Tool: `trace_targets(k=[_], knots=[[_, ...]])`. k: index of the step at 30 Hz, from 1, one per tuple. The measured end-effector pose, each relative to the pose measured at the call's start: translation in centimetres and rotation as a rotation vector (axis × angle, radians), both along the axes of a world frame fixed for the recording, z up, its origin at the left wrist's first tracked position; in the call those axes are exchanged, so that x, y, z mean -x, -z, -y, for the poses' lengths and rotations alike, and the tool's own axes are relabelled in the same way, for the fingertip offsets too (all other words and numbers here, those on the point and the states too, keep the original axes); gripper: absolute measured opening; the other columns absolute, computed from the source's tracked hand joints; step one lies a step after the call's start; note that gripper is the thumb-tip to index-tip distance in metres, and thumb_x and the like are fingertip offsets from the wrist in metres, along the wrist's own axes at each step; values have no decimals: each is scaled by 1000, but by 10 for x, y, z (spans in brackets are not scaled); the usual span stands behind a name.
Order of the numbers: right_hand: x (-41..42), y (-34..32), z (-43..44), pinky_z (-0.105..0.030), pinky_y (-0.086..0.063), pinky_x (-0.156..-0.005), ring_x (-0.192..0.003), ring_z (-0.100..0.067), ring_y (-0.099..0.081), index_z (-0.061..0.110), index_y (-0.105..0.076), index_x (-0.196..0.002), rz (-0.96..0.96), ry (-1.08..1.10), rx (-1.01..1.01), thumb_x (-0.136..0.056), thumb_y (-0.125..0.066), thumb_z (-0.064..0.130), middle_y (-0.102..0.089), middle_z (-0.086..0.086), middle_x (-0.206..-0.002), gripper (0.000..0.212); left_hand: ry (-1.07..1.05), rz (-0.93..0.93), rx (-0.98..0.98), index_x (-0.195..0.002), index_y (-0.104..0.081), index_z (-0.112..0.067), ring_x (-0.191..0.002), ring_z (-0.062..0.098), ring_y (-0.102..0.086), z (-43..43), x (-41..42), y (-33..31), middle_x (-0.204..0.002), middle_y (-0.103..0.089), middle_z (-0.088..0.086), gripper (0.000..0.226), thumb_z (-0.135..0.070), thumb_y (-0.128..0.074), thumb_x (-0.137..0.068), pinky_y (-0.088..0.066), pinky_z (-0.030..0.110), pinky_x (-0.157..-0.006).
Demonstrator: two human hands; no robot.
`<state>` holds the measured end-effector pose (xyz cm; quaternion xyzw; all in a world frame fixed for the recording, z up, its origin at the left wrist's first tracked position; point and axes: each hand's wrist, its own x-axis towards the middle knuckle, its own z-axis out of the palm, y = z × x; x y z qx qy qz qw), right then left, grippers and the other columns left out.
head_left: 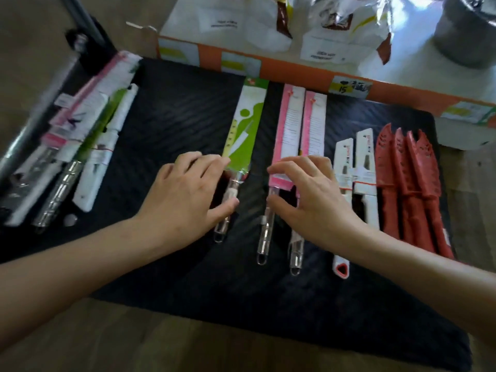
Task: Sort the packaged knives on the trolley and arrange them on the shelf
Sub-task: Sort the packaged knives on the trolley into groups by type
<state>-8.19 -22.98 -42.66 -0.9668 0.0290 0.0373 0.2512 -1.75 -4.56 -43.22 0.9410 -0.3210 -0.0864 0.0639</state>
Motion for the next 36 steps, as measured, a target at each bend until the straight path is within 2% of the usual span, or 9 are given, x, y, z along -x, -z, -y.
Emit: trace_targets(k=[7,12,17,21,26,29,32,36], knots=[[-33,2,-67,-25,-22,-101,-123,-13,-26,29,-50,-122,-90,-72,-106,-87,-55,34,-46,12,-128,36,-203,-8,-8,-136,-41,-13,-129,29,-39,-80,-12,-5,-138,-47,6,82,-64,-23,-74,-36,47,-103],[-54,4,-109,-24,-24,-98,-121,-12,-32,26,-53,-119,-58,-95,-148,-87,-56,33,-50,12,-122,34,-285,-34,-20,-140,-32,-13,-135,25,-26,-118,-16,-10,-144,-38,4,72,-57,-44,-84,-29,45,-107],[-79,6,-138,-15,-23,-87,-117,-11,-33,25,-49,-123,-47,-176,-148,-88,-55,33,-49,9,-124,37,-370,-71,-94,-143,-20,-16,-138,22,-17,-145,-19,-11,-149,-27,1,77,-58,-42,-83,-24,43,-108],[-107,10,-148,-15,-24,-82,-117,-16,-38,23,-47,-125,-30,-213,-78,-89,-53,31,-49,5,-126,38,-437,-105,-91,-142,-19,-15,-135,26,-23,-159,-24,-13,-148,-28,4,76,-56,-43,-83,-28,44,-106],[-133,17,-164,-29,-35,-92,-117,-22,-40,22,-39,-134,-25,-350,63,-91,-48,23,-43,2,-137,44,-474,-113,-85,-139,-23,-15,-130,29,-29,-166,-34,-10,-144,-32,7,71,-52,-46,-84,-30,42,-107],[-141,22,-176,-31,-37,-92,-118,-21,-39,22,-33,-138,-3,-398,133,-91,-44,19,-38,4,-142,48,-492,-136,-65,-134,-29,-13,-126,30,-35,-166,-44,-8,-139,-38,10,64,-49,-47,-86,-34,42,-102],[-152,25,-181,-36,-39,-95,-122,-23,-35,22,-26,-141,8,-439,226,-92,-41,16,-30,5,-148,52,-497,-125,-86,-137,-25,-10,-125,31,-36,-164,-52,-7,-140,-38,12,65,-47,-46,-88,-34,42,-101],[-160,28,-178,-38,-34,-95,-124,-27,-27,23,-19,-144,-2,-465,332,-92,-40,17,-20,6,-153,56,-453,-62,-184,-135,-29,-6,-120,34,-39,-163,-59,-5,-136,-38,16,58,-41,-42,-92,-38,42,-97]])
